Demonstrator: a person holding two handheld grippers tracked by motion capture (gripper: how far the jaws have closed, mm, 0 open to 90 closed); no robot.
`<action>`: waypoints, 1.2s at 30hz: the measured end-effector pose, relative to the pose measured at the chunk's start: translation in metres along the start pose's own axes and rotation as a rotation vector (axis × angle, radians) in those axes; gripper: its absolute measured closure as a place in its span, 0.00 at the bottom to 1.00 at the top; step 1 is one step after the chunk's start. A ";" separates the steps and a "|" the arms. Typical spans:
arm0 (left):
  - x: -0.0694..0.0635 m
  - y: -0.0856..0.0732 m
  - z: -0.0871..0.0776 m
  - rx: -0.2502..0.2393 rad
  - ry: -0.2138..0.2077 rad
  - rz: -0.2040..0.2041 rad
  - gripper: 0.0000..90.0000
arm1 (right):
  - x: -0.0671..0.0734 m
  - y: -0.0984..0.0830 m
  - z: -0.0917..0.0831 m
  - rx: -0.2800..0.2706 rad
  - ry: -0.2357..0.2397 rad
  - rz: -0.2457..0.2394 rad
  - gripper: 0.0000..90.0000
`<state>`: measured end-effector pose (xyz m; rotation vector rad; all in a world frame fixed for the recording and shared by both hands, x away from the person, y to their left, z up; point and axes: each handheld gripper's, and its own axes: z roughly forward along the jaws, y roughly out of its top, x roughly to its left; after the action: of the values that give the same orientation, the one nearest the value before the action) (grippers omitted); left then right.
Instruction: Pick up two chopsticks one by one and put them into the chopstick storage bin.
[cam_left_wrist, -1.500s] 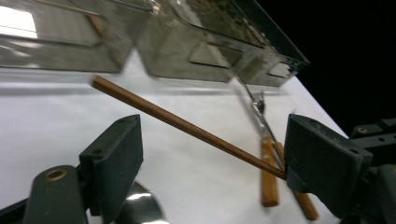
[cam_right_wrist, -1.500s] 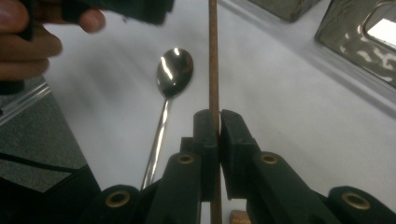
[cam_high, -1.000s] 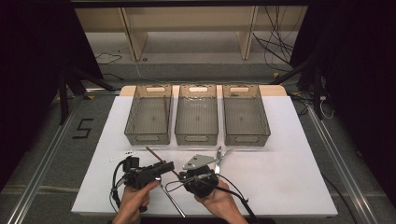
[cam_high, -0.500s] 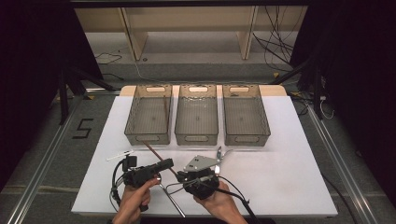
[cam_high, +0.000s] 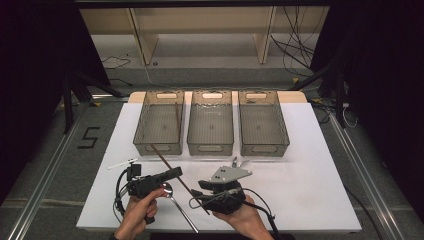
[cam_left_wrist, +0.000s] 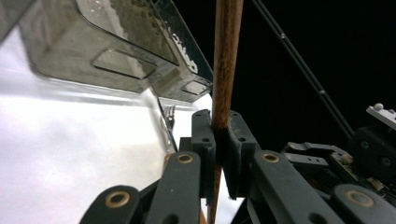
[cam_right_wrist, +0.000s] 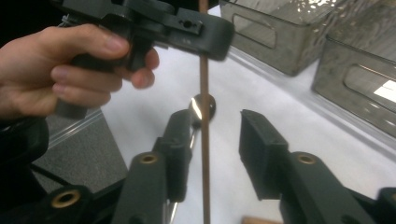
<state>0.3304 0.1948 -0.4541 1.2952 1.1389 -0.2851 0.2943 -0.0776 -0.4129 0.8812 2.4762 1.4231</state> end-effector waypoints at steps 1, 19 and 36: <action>0.000 0.001 0.000 -0.001 0.007 0.004 0.93 | -0.002 -0.002 -0.004 -0.004 0.000 0.000 0.67; 0.008 0.053 0.001 0.017 0.076 0.075 0.93 | -0.043 -0.052 -0.047 -0.080 -0.142 0.084 0.36; 0.007 0.137 0.010 0.017 0.140 0.101 0.93 | -0.047 -0.063 -0.048 -0.066 -0.159 0.119 0.30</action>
<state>0.4384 0.2335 -0.3788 1.4006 1.1863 -0.1308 0.2875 -0.1634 -0.4463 1.0979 2.2827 1.4022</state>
